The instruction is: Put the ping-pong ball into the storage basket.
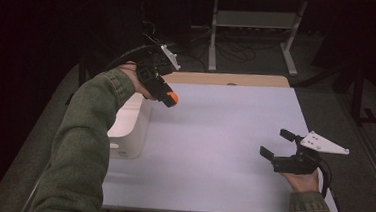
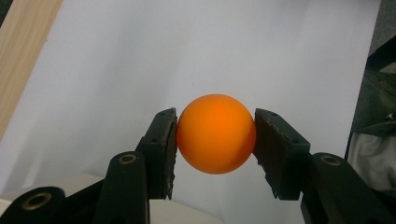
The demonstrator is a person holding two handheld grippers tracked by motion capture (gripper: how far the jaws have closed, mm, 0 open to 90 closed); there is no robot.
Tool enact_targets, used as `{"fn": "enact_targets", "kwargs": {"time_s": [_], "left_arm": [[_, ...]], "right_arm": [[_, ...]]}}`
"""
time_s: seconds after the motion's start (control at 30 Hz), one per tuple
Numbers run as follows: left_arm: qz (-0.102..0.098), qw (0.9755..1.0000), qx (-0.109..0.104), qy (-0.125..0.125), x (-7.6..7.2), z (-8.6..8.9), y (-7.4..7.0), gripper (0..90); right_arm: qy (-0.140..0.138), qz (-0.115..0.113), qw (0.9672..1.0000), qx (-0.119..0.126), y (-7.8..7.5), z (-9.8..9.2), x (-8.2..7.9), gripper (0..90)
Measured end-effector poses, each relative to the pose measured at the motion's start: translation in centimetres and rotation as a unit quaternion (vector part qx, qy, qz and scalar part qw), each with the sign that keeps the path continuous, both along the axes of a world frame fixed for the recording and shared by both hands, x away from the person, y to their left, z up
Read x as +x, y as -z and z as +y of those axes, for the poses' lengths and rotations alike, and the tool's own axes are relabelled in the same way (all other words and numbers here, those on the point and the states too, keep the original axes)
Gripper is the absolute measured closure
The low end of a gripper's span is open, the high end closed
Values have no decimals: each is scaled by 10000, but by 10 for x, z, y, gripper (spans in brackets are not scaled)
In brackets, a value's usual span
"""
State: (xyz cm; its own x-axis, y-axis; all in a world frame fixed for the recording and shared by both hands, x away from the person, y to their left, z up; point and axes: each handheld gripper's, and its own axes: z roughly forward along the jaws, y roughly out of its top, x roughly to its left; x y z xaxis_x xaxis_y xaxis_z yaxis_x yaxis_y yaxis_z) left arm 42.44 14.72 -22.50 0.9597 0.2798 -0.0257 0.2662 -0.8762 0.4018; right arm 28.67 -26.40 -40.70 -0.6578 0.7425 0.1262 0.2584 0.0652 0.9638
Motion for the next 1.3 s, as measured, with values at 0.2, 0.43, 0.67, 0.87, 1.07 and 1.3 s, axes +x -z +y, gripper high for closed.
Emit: {"fn": "enact_targets", "kwargs": {"time_s": [0.2, 0.43, 0.67, 0.87, 1.07, 1.3], "left_arm": [[-91, 9999, 50, -21, -4, 9, -4, 507], [-119, 9999, 15, -38, -9, 20, -8, 507], [-145, 9998, 22, -98, -14, 33, -14, 506], [-175, 9998, 57, -120, -19, 41, -16, 506], [-183, 9996, 106, -160, -23, 49, -16, 506], [-236, 9994, 134, -231, -26, 59, -13, 506]], "right_arm": [[-1, 3, 10000, 9, 0, 1, 0, 0], [-8, 20, 10000, -9, 0, 2, 1, 0], [-11, 10, 10000, -18, 0, 2, 1, 0], [-29, 34, 10000, -25, 0, 3, 1, 0], [-36, 37, 10000, -28, 1, 3, 1, 0], [-35, 52, 10000, -28, 1, 2, 1, 0]]}}
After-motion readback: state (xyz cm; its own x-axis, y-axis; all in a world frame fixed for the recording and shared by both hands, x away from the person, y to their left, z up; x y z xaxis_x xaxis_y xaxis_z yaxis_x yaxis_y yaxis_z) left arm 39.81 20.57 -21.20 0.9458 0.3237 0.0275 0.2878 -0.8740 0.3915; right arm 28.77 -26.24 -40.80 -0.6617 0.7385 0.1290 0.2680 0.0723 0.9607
